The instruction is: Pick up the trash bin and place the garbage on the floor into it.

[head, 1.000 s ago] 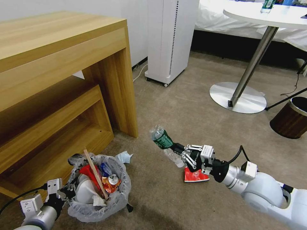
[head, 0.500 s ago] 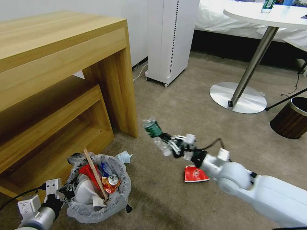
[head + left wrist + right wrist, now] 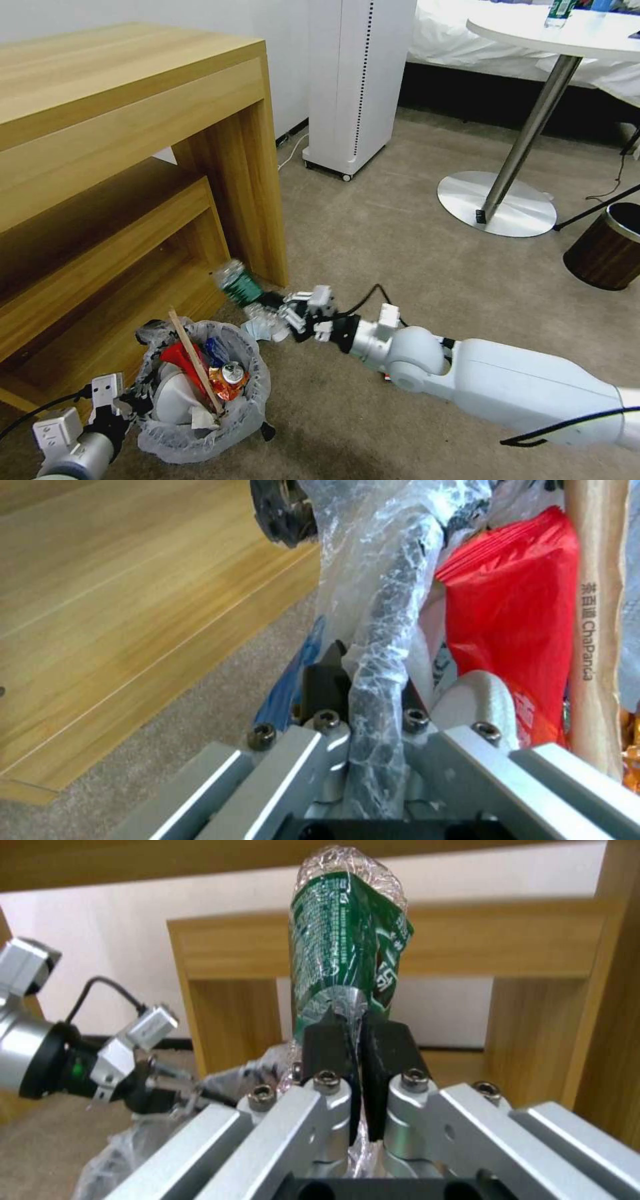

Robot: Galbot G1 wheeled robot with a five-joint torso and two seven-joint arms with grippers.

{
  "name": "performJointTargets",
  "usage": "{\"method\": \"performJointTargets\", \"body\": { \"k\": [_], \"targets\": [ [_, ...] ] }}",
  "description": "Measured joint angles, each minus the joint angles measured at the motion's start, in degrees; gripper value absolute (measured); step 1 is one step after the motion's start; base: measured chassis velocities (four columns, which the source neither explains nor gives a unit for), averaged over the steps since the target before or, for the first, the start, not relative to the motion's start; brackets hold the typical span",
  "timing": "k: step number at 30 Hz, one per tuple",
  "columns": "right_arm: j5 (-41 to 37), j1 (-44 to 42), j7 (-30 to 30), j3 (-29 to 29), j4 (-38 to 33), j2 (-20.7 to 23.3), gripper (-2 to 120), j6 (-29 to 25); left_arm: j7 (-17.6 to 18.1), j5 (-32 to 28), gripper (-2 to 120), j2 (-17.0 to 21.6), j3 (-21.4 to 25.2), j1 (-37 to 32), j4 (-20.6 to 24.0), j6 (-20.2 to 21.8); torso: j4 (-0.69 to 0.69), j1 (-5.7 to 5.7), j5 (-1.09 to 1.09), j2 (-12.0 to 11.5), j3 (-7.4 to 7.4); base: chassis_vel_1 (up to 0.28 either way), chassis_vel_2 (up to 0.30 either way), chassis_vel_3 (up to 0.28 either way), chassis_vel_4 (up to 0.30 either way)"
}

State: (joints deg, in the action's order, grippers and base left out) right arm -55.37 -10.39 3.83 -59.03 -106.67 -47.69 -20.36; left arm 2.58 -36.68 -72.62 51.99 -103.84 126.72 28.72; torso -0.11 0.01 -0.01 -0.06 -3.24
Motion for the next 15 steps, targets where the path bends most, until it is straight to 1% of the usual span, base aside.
{"method": "performJointTargets", "body": {
  "k": [1,3,8,11,15],
  "targets": [
    [0.00,0.00,0.00,0.00,0.00,0.00,2,0.00,0.00,0.00,0,0.00,0.00,0.00,0.00,0.00,0.00,0.00,0.00,0.00,0.00,0.000,0.000,0.000,0.000],
    [-1.01,1.43,-2.64,-2.66,-0.54,-1.15,2,1.90,0.04,-0.11,0,-0.05,-0.06,0.45,-0.19,0.00,-0.01,0.00,0.00,0.00,0.00,0.000,0.000,0.000,0.000],
    [-1.86,2.71,-5.63,-4.85,-0.81,-2.84,2,3.55,0.06,-0.44,0,-0.06,-0.07,0.80,-0.22,0.00,-0.01,0.00,0.00,0.00,0.00,0.000,0.000,0.000,0.000],
    [-2.68,4.41,-8.64,-7.07,-0.35,-5.57,2,5.35,0.09,-0.91,0,-0.06,0.02,1.05,-0.22,0.00,0.00,0.00,0.01,0.00,0.00,0.000,0.000,0.000,0.000],
    [-3.31,5.27,-10.05,-8.54,0.26,-7.11,2,6.10,0.11,-1.07,0,-0.07,0.07,1.20,-0.22,0.00,0.00,0.00,0.01,0.00,0.00,0.000,0.000,0.000,0.000]
  ]
}}
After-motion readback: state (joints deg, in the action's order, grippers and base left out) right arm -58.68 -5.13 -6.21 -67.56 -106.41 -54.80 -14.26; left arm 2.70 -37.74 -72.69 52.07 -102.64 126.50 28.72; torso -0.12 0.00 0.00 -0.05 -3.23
